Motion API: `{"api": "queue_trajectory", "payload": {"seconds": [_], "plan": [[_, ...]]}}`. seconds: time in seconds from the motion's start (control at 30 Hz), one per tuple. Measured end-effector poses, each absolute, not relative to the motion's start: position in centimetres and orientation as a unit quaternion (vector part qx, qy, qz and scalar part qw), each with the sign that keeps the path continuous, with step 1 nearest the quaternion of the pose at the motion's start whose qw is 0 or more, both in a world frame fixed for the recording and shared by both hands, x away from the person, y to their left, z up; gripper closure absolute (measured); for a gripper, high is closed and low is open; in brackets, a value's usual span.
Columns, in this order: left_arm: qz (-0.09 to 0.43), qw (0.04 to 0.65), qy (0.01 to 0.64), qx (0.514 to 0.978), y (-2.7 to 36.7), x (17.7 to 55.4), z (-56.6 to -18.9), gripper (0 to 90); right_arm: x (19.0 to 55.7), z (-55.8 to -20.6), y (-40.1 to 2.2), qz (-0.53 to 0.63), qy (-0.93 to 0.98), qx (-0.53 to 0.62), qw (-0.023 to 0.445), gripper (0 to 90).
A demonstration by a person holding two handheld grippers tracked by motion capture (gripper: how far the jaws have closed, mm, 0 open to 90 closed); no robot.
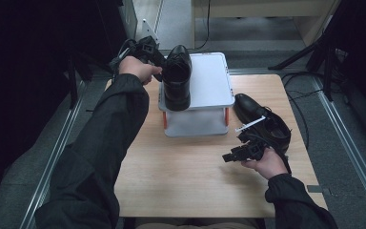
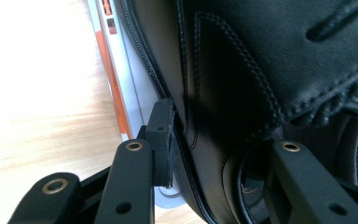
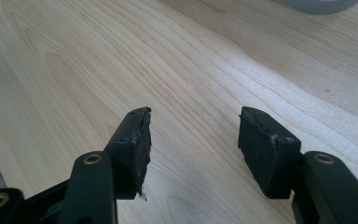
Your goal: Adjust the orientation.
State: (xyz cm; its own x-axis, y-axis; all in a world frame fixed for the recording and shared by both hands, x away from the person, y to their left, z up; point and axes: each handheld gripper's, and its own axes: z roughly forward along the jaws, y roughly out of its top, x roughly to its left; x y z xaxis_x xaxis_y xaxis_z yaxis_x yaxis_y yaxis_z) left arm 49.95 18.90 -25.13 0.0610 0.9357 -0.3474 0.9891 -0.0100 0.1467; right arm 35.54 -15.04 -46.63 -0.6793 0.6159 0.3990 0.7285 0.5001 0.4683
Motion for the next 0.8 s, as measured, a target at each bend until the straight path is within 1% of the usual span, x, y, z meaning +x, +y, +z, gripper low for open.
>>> {"api": "queue_trajectory", "payload": {"seconds": [0.1, 0.3, 0.43, 0.63, 0.8], "plan": [[-0.081, 0.194, 0.678, 0.705, 19.1, 49.8, -24.6, 58.8, 35.6, -46.6, -15.2, -0.312, -0.861, -0.392, 0.090, 44.9], [-0.065, 0.206, 0.665, 0.715, 19.3, 49.2, -22.8, 57.6, 35.6, -46.6, -15.1, -0.313, -0.861, -0.391, 0.088, 44.9], [-0.066, 0.220, 0.660, 0.716, 19.9, 48.7, -21.9, 56.0, 35.6, -46.6, -15.1, -0.312, -0.862, -0.390, 0.088, 44.9], [-0.060, 0.227, 0.662, 0.712, 21.7, 47.9, -20.9, 54.5, 35.6, -46.6, -15.2, -0.311, -0.861, -0.393, 0.087, 44.9], [-0.060, 0.237, 0.660, 0.711, 23.4, 47.2, -21.0, 53.4, 35.7, -46.6, -15.3, -0.314, -0.860, -0.394, 0.085, 44.9]]}}
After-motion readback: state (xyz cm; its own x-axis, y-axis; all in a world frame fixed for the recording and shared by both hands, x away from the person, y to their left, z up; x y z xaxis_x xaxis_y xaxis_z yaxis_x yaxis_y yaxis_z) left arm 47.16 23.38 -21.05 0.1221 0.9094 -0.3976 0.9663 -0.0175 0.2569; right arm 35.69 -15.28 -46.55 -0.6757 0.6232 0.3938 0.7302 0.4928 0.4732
